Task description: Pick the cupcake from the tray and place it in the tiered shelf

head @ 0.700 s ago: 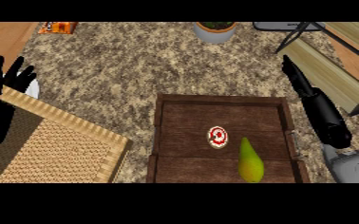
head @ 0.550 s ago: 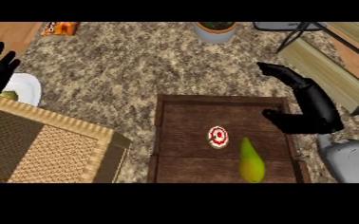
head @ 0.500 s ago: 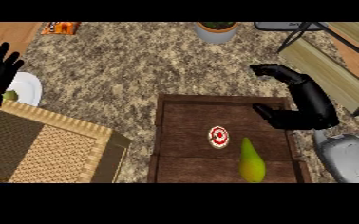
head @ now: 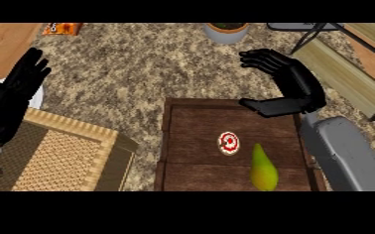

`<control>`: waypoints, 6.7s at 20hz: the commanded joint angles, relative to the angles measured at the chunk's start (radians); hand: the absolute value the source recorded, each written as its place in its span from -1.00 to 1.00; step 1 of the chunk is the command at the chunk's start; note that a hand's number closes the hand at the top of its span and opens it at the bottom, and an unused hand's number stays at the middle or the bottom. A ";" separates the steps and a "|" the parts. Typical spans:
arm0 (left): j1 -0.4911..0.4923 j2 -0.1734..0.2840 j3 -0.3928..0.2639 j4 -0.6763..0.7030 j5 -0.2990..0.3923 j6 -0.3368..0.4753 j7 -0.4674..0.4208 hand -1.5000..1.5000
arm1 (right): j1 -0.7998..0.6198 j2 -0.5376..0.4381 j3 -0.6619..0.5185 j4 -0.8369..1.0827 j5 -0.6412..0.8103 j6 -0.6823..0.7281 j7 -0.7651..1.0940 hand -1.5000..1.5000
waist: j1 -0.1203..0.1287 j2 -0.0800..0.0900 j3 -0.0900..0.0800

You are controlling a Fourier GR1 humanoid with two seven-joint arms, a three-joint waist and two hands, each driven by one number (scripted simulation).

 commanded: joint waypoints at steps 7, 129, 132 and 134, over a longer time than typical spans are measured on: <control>-0.051 -0.111 -0.057 0.039 0.071 0.059 0.014 0.00 | -0.137 -0.179 0.053 -0.028 -0.088 0.358 0.166 -1.00 | -0.036 -0.007 -0.028; -0.087 -0.301 0.072 0.119 -0.114 -0.065 0.046 0.00 | 0.240 -0.407 -0.622 -0.615 0.433 0.131 0.530 1.00 | -0.019 -0.007 -0.025; -0.093 -0.314 0.039 0.091 -0.141 -0.045 0.071 0.00 | 0.185 -0.403 -0.644 -0.442 0.432 0.118 0.451 1.00 | -0.009 -0.005 -0.025; -0.052 -0.319 0.047 0.095 -0.134 -0.061 0.024 0.00 | 0.179 -0.454 -0.736 -0.355 0.364 0.173 0.402 1.00 | -0.013 -0.006 -0.025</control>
